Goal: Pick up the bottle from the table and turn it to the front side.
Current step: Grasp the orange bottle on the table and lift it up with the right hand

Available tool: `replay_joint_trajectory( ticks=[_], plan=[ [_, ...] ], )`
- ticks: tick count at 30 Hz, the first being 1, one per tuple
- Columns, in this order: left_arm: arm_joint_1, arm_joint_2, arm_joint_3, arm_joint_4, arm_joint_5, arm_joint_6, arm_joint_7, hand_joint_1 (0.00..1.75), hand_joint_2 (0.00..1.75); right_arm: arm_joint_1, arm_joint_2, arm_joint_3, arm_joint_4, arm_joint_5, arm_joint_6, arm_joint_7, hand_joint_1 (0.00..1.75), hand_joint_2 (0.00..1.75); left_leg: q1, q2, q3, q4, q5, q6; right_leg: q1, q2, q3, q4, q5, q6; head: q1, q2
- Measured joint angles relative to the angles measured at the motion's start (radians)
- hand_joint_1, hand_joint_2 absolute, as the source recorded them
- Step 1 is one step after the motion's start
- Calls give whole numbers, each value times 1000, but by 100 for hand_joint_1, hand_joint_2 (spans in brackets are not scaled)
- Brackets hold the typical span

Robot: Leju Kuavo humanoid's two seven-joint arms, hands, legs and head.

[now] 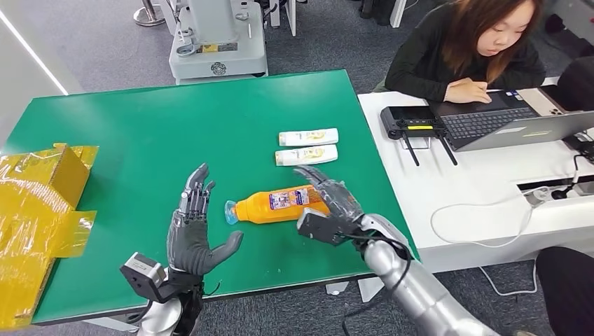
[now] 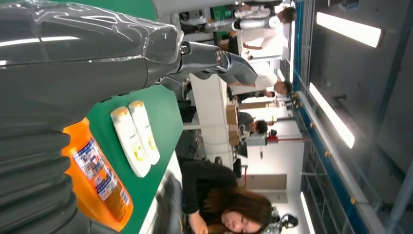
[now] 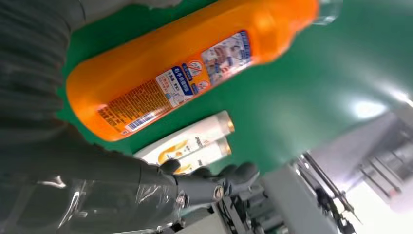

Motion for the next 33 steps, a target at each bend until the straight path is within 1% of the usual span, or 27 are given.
replay_joint_trajectory(
  ticks=[5,10,17,26,27,30,31,32,33],
  plan=[
    [-37,-18,-6,53,3,-26,0,0,175,-191,4,106,249,66,112,-1,0,175,0,-2,0,0,2,0,0,-2,0,0,1,1,0,0],
    [-60,-31,-9,93,4,-40,0,0,175,-306,14,196,398,123,125,12,0,175,0,-2,-1,1,2,1,0,-2,0,0,1,1,0,0],
    [-67,-37,-9,117,21,-66,0,0,175,-373,22,277,492,146,152,11,0,175,0,-2,-1,0,1,0,0,-2,0,0,1,1,0,0],
    [-80,-37,-1,160,109,-159,0,0,175,-431,28,335,549,135,282,-12,0,175,0,-2,-1,1,1,0,0,-2,0,0,1,1,0,0],
    [-80,-37,1,164,116,-168,0,0,175,-435,27,342,553,131,291,-15,4,175,0,-2,-1,1,1,0,0,-2,0,0,1,1,0,0],
    [-79,-35,6,177,132,-186,0,0,175,-442,21,361,562,122,310,-21,128,175,0,-2,-1,1,1,0,0,-2,0,0,1,1,0,0],
    [-78,-35,8,180,136,-191,0,0,175,-443,19,369,564,121,314,-23,167,175,0,-2,-1,1,1,0,0,-2,0,0,1,1,0,0],
    [-78,-34,11,182,138,-194,0,0,175,-445,17,376,567,120,317,-26,169,175,0,-2,-1,1,1,0,0,-2,0,0,1,1,0,0],
    [-78,-33,13,184,139,-196,0,0,175,-446,16,383,568,120,319,-28,168,175,0,-2,-1,1,1,0,0,-2,0,0,1,1,0,0]
  ],
)
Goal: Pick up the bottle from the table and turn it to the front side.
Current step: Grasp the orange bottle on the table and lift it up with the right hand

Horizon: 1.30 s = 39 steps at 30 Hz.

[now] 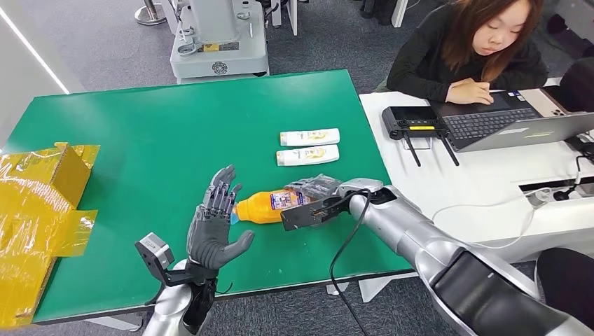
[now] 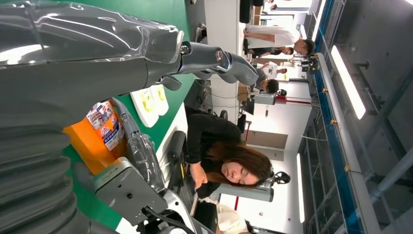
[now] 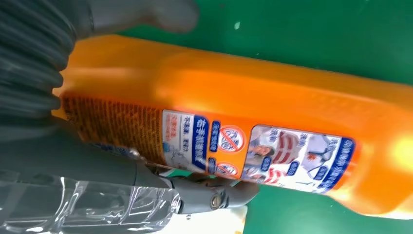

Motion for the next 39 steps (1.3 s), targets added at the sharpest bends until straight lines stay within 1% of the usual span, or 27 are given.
replay_joint_trajectory(
  ticks=[3,5,9,14,18,19,20,22,23,24,33,34,37,38,39],
  plan=[
    [0,2,7,4,0,-1,0,0,175,-8,-1,26,2,5,-11,-7,156,175,0,0,0,0,0,0,0,0,0,0,0,0,0,0],
    [0,2,14,6,0,2,0,0,175,-12,-1,45,2,8,-22,-9,158,175,0,0,0,0,0,0,0,0,0,0,0,0,0,0],
    [0,4,22,8,-1,10,0,0,175,-18,-1,77,2,29,-41,-3,174,175,0,1,1,0,0,0,0,1,0,0,0,0,0,0],
    [2,6,37,7,-11,25,0,0,175,-24,-12,162,-4,120,-121,27,175,175,0,4,4,0,-1,-1,0,4,2,0,0,0,0,0],
    [2,9,47,7,-10,30,0,0,175,-25,-25,218,-5,143,-152,36,174,175,0,5,10,-1,-1,-1,0,5,7,-1,0,0,0,0],
    [2,9,48,7,-8,30,0,0,175,-26,-27,228,-5,145,-154,36,166,175,0,5,11,-1,-1,-1,0,5,8,-1,0,0,0,0],
    [2,10,48,8,-6,30,0,0,175,-27,-28,237,-5,145,-153,35,139,175,0,5,12,-1,-1,-1,0,5,9,-1,0,0,0,0],
    [2,10,50,8,0,32,0,0,175,-30,-29,249,-5,143,-150,34,52,175,0,5,13,-1,-1,-1,0,4,11,-1,0,0,0,0],
    [2,10,50,8,4,34,0,0,175,-32,-29,254,-4,139,-145,34,16,175,0,5,14,-1,-1,-1,0,4,12,-1,0,0,0,0],
    [2,10,51,8,7,35,0,0,175,-33,-29,259,-4,136,-136,34,0,175,0,5,14,-1,-1,-1,0,4,13,-1,0,0,0,0],
    [3,12,51,6,31,53,6,0,175,-25,-12,302,9,110,-83,43,0,175,0,3,14,-1,-1,-1,0,3,13,-1,0,0,0,0],
    [3,12,51,6,33,55,7,0,175,-25,-10,303,11,107,-81,44,7,175,0,3,14,-1,-2,-1,0,3,13,-1,0,0,0,0],
    [4,13,51,6,40,57,10,0,175,-24,-8,305,15,98,-82,45,138,175,0,4,14,-1,-2,0,0,3,13,-1,0,0,0,0],
    [4,13,51,6,42,57,11,0,175,-23,-8,305,16,96,-83,45,175,175,0,4,15,-1,-2,0,0,3,13,-1,0,0,0,0],
    [4,13,51,6,44,58,12,0,175,-21,-8,306,16,94,-85,45,175,175,0,4,15,-1,-2,0,0,3,13,-1,0,0,0,0]
  ],
)
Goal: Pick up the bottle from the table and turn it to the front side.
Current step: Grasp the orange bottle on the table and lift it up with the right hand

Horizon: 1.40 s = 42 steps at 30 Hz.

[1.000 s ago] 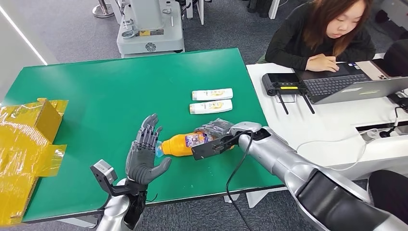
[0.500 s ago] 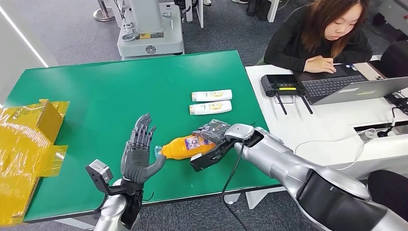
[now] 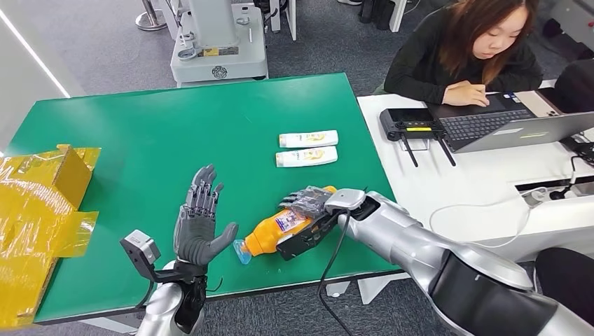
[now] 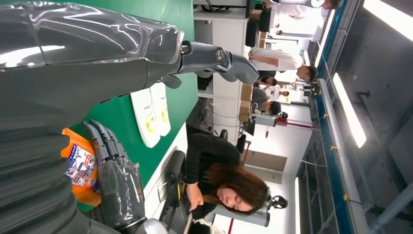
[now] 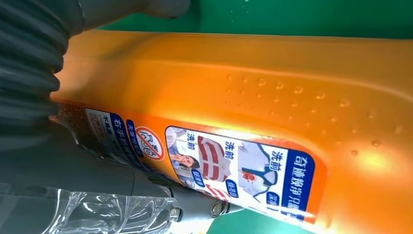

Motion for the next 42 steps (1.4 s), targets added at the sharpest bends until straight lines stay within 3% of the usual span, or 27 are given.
replay_joint_trajectory(
  ticks=[8,18,24,33,42],
  plan=[
    [0,0,0,0,14,8,8,0,175,13,0,-2,-1,-15,-40,0,175,175,0,0,1,0,0,0,0,0,1,0,0,0,0,0],
    [6,11,-1,-2,8,84,-8,0,175,56,-4,-53,-21,-101,-170,-20,175,175,0,1,1,0,0,0,0,1,0,0,0,0,0,0],
    [43,26,0,-52,-48,170,-11,0,175,94,-39,-117,-73,-174,-174,-52,175,175,0,0,0,0,0,0,0,0,0,0,0,0,0,0],
    [120,56,0,-196,-162,352,-11,0,175,176,-115,-206,-165,-275,-201,-29,175,175,0,-1,0,0,-1,1,0,-1,1,-1,-1,1,0,0],
    [205,103,0,-333,-189,493,-11,0,175,315,-148,-379,-241,-487,-282,-81,175,175,0,-2,1,0,-1,1,0,-2,3,-3,-1,1,0,0]
  ],
)
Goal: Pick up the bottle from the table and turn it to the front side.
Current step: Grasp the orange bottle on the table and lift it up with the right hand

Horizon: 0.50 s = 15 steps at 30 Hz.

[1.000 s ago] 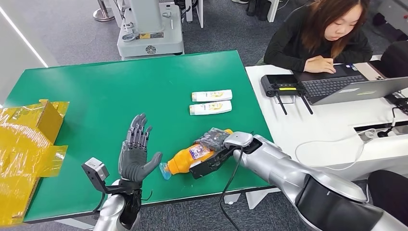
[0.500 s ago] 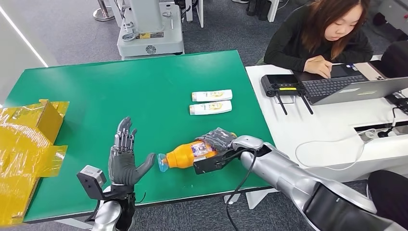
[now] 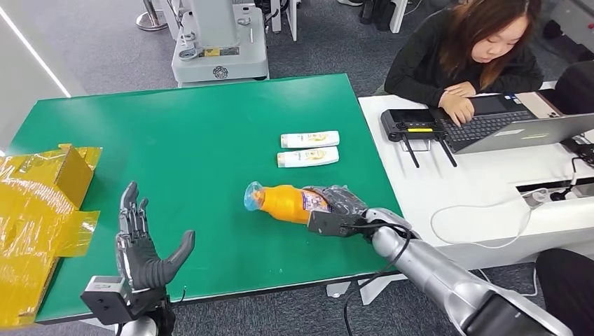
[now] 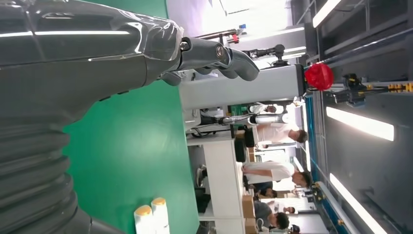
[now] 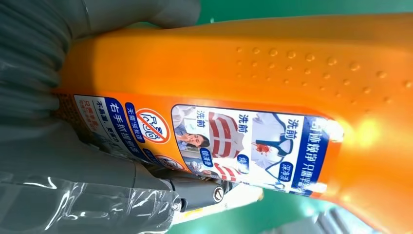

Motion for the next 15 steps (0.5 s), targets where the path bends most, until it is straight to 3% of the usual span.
replay_joint_trajectory(
  ticks=[9,15],
  plan=[
    [42,21,0,-39,12,14,0,0,175,253,3,-199,-207,-120,-167,-95,175,175,0,-4,-2,0,-1,1,0,-4,0,0,-1,0,0,0],
    [46,29,0,-29,45,-86,0,0,175,401,24,-335,-417,-152,-224,-171,175,175,0,-4,-10,0,-1,0,0,-4,-8,0,-1,0,0,0]
  ],
)
